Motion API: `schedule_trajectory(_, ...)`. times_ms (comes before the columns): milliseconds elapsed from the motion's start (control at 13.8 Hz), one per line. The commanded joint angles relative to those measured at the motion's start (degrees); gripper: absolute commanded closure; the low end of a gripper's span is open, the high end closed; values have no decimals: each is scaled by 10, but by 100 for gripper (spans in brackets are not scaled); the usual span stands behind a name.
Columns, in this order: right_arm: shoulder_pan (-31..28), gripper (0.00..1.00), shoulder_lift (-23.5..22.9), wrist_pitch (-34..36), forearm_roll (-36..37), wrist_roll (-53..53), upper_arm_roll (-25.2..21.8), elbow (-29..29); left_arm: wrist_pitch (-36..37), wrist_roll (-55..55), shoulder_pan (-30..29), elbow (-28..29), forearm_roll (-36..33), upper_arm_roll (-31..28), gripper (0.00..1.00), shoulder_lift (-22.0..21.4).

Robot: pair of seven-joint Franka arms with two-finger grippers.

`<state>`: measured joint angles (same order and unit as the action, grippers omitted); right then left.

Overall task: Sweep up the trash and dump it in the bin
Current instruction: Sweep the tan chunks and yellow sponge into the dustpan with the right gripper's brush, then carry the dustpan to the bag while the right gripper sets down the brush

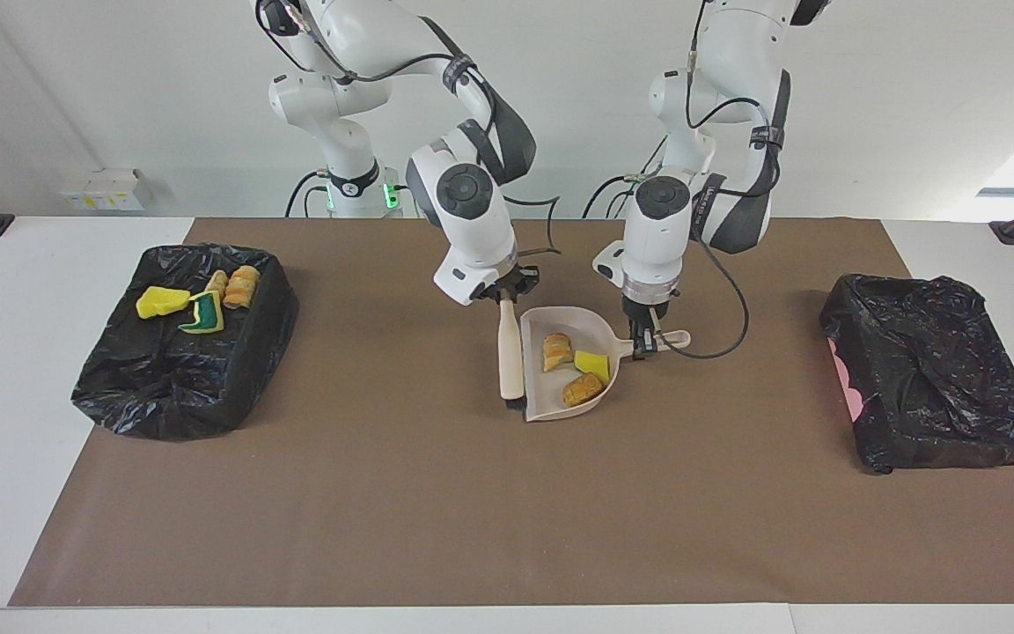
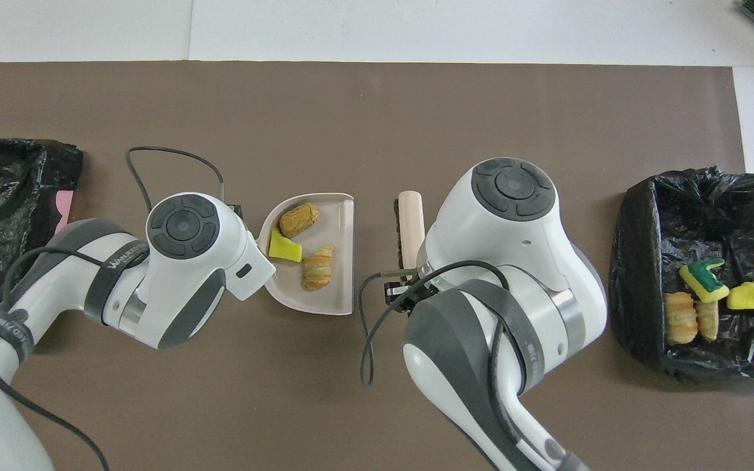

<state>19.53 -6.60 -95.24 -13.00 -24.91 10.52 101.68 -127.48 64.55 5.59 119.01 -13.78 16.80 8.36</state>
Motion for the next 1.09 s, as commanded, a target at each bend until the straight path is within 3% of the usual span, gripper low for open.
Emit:
schedule_trajectory(0,12,100,56,-18,-4,-16,4,78,23,64,0,21,20,-47,100,-64)
schedule_trajectory(73,33,100,76,-53,-4,-19,4,115,33,94,0,20,37,-71,100,-78)
schedule_trajectory(290,101,100,55,-119,-4,-90,4,139,66,187,1,13,95,-158,100,-116)
schedule_trajectory(580,163,100,12,-166,-3,-149,3,143,118,210,0,-32,104,-268,100,-118)
schedule_trajectory(725,201,100,11,-222,3,-185,4,178,119,236,0,-48,109,-325,100,-118)
schedule_trajectory(1016,252,100,-10,-283,55,-253,4,219,111,367,-1,-110,143,-440,100,-91)
